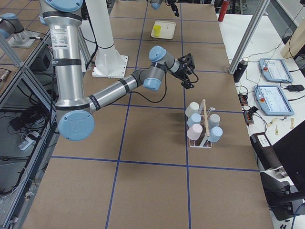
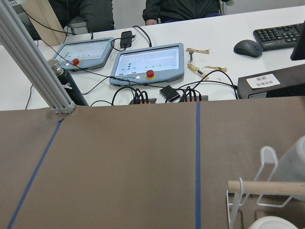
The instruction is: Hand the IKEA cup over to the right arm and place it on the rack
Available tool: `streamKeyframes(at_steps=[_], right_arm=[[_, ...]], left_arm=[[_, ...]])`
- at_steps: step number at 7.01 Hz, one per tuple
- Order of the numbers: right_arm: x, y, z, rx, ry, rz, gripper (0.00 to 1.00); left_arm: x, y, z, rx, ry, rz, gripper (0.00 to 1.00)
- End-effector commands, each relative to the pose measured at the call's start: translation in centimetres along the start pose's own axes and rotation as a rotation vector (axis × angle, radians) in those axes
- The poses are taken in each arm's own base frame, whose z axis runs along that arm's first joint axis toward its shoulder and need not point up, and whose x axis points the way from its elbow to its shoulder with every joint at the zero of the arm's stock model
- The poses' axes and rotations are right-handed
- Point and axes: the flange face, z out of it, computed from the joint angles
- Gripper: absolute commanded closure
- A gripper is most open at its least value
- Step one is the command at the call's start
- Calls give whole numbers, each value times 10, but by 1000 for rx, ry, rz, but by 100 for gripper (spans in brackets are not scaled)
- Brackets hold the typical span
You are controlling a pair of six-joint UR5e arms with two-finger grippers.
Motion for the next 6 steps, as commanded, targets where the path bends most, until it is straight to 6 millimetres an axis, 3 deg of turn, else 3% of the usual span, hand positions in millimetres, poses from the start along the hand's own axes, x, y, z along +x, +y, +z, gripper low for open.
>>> streamKeyframes(at_steps=[1,3,4,6], right_arm=[[-19,-4,-6,-40,-67,83,0],[-42,-9,-7,-91,-132,192,0],[-55,-14,-8,-103,-162,259,0],[-72,-20,-10,-109,-191,329,0]], left_arm=[[17,-5,-13,-47,-167,76,0],[-12,31,-27,-157,-255,138,0],[-26,68,-26,-249,-273,155,0],[-28,114,-19,-380,-253,149,0]])
